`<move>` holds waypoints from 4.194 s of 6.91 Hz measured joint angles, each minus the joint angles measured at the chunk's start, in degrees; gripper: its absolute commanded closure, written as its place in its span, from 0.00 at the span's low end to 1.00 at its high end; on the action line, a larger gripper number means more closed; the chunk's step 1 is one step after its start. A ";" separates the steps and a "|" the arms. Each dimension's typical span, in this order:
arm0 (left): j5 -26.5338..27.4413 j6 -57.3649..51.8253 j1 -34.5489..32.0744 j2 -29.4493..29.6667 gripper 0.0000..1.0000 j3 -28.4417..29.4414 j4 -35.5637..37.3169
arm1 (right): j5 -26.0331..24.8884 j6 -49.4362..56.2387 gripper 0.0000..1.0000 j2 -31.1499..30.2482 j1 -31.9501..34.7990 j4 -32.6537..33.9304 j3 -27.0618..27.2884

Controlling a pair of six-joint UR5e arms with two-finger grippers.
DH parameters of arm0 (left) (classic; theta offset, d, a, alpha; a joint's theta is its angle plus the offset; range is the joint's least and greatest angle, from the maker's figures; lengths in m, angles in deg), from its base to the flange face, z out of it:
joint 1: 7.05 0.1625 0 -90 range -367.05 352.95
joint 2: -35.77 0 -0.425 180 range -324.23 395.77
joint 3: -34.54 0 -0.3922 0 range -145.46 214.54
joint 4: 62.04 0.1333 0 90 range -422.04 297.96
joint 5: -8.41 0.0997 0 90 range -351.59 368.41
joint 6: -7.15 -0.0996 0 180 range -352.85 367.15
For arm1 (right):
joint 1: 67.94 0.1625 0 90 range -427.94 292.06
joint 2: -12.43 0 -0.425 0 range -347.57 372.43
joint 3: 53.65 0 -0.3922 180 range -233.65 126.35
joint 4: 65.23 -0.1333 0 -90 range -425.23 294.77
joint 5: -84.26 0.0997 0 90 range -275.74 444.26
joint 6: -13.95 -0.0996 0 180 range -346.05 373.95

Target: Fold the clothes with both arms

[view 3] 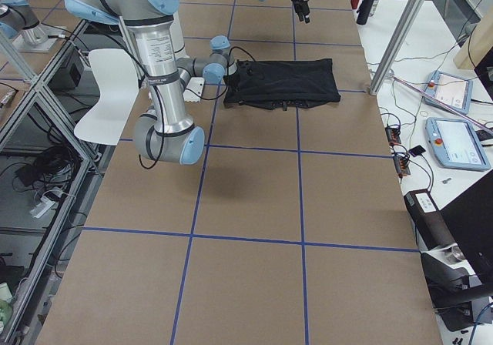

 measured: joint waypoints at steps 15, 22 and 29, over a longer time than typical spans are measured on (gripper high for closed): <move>-1.69 0.50 0.18 0.25 0.00 -0.53 -0.03 | 2.96 2.99 0.00 -0.85 2.84 0.11 -0.79; -2.59 0.70 0.09 0.09 0.00 -1.73 0.06 | 9.30 6.48 0.00 -2.54 8.19 0.18 0.70; -2.68 0.69 0.09 0.00 0.00 -1.67 0.08 | 7.30 4.77 0.00 2.99 3.51 3.61 -1.04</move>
